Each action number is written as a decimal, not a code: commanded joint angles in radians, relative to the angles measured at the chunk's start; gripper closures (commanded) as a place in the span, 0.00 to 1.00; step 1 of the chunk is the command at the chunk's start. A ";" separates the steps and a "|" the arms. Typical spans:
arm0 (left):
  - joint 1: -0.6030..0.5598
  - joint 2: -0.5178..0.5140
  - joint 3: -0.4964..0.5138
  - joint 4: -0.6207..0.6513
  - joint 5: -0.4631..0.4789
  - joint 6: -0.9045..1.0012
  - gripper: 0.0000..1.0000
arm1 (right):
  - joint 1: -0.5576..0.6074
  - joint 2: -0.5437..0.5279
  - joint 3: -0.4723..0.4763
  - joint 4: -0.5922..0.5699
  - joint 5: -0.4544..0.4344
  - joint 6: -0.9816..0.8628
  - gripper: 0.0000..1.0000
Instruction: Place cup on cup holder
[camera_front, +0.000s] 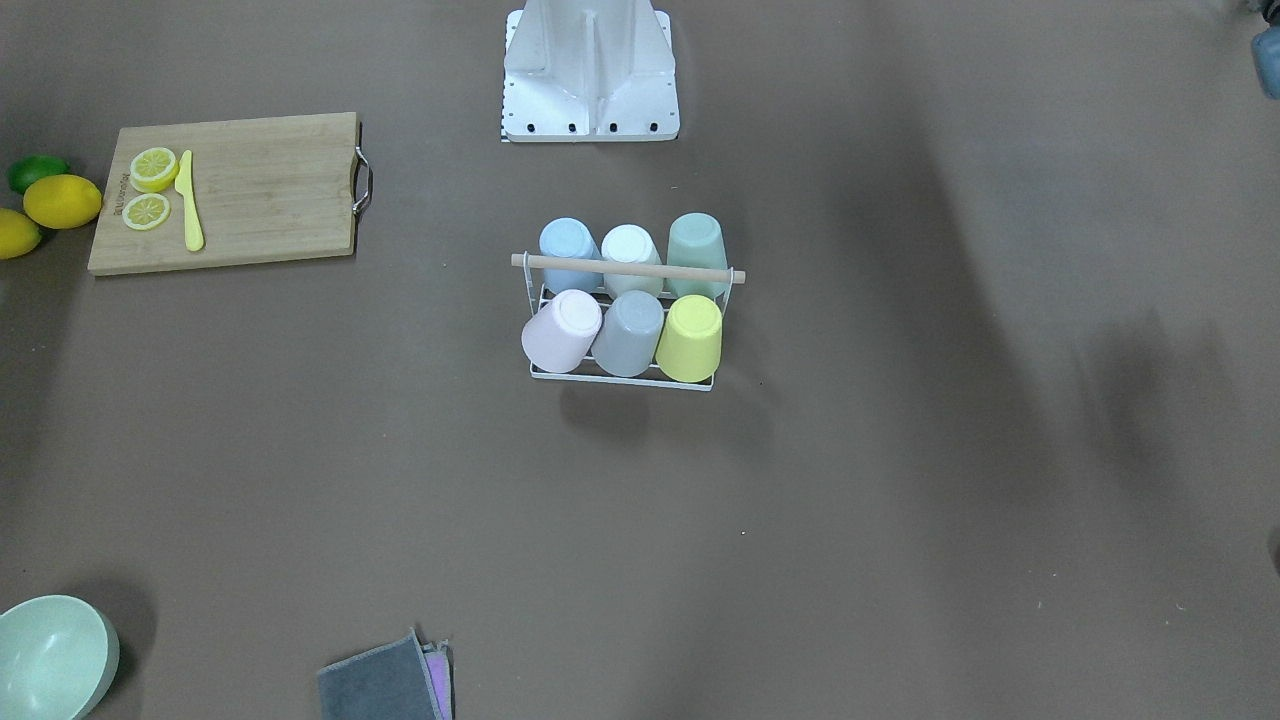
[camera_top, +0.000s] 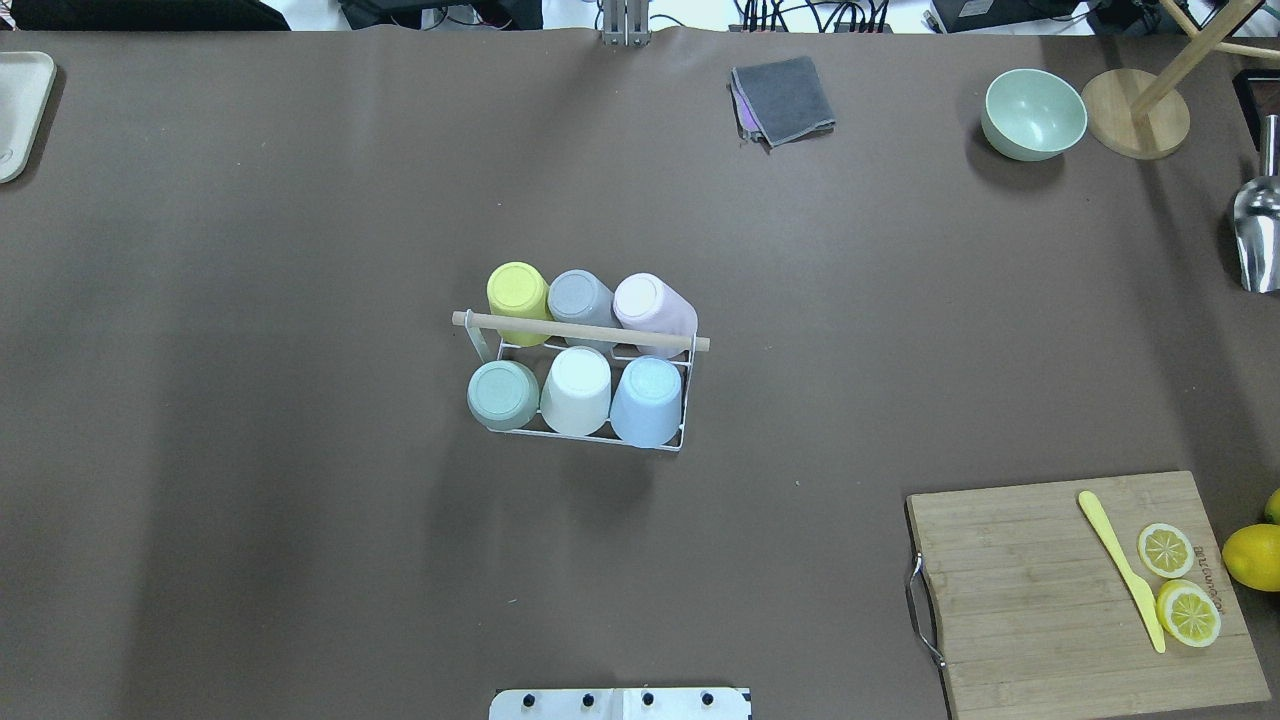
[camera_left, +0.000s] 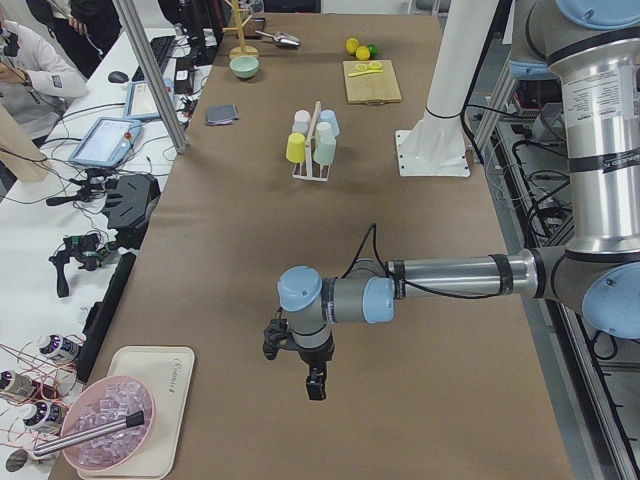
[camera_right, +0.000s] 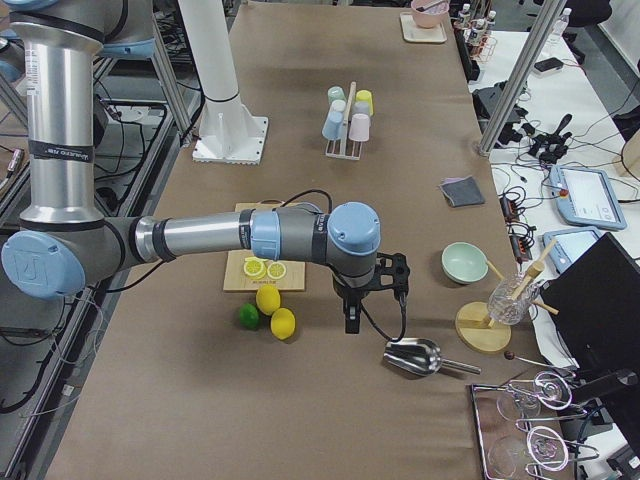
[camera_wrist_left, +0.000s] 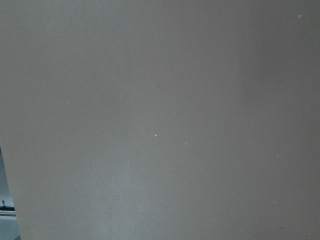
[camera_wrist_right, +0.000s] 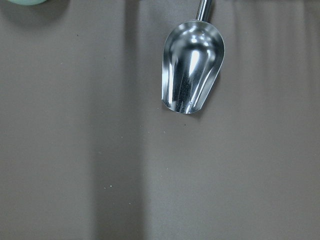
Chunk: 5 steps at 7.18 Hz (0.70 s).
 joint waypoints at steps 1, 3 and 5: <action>-0.003 -0.035 -0.008 0.148 0.009 0.001 0.02 | 0.000 0.000 0.001 0.000 0.002 0.000 0.00; -0.006 -0.034 -0.042 0.128 -0.005 -0.005 0.02 | 0.000 0.001 0.001 0.000 -0.006 0.000 0.00; -0.005 -0.038 -0.015 0.033 -0.061 -0.043 0.02 | 0.000 0.001 0.001 0.000 -0.007 0.000 0.00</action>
